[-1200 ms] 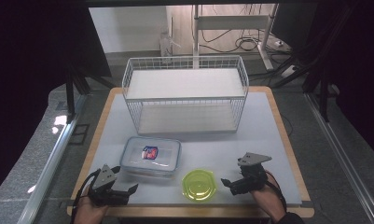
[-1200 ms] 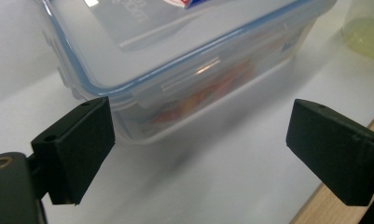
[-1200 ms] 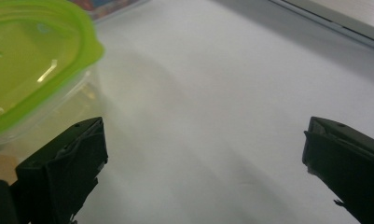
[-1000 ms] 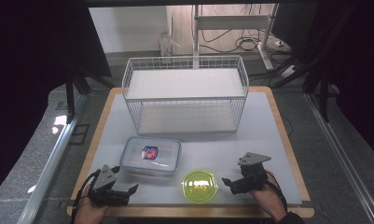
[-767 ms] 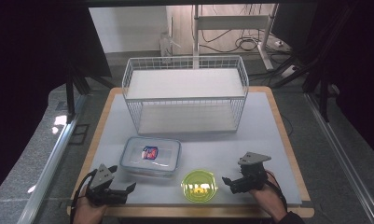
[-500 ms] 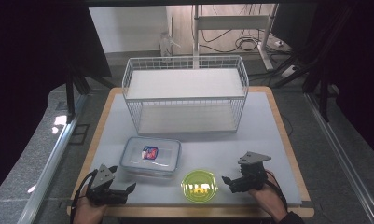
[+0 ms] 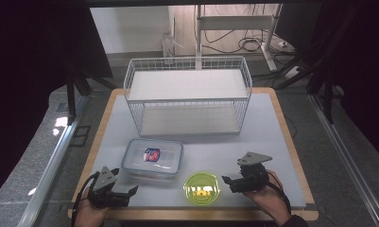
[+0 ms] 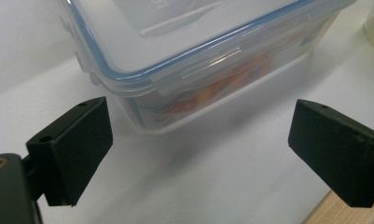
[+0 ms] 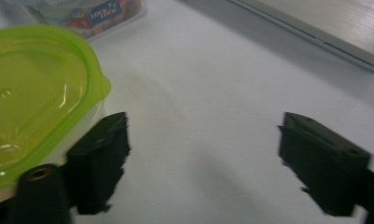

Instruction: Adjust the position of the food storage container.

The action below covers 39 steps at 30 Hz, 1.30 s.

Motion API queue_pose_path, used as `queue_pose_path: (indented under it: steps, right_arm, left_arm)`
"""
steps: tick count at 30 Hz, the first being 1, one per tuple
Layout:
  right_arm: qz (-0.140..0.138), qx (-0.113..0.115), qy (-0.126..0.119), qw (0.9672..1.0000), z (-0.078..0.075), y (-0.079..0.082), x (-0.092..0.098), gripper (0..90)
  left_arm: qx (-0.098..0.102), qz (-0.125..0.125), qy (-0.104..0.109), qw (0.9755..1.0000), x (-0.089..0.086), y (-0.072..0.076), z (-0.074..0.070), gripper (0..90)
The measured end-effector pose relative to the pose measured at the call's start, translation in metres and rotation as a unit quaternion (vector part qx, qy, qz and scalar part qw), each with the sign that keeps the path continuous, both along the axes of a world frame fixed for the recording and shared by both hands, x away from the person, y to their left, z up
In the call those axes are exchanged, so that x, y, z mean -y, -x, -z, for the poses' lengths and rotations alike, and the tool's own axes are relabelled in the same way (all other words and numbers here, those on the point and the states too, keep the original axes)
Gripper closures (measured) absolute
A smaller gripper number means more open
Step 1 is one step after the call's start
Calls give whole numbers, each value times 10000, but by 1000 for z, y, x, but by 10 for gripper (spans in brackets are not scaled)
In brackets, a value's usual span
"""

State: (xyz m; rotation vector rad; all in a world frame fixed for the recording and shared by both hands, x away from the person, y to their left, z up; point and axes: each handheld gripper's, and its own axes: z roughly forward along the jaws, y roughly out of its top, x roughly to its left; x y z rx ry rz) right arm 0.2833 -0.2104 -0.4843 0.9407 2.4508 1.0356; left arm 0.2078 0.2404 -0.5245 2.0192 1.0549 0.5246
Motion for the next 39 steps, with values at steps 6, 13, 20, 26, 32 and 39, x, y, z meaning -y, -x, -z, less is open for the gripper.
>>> queue_pose_path:
  steps: [6,13,20,26,32,39]
  right_arm:
    - [-249,-108,-162,9995,-10,6,-8,507]
    - [-799,-251,-260,9961,-15,13,-26,779]
    - [-1215,-207,-308,9919,-17,24,-47,898]
    - [-1570,-292,-327,9866,-13,32,-71,898]
    - [-1867,-315,-369,9812,-10,41,-93,898]
    - [-2117,-403,-449,9755,-6,48,-114,898]
  left_arm:
    - [16,26,-3,10000,1,0,0,62]
    - [11,35,-24,10000,1,0,1,63]
    - [24,39,-46,10000,2,0,0,63]
    - [26,53,-73,10000,2,0,1,63]
    - [30,58,-91,9999,3,-1,1,64]
    - [20,73,-110,9999,3,-1,1,64]
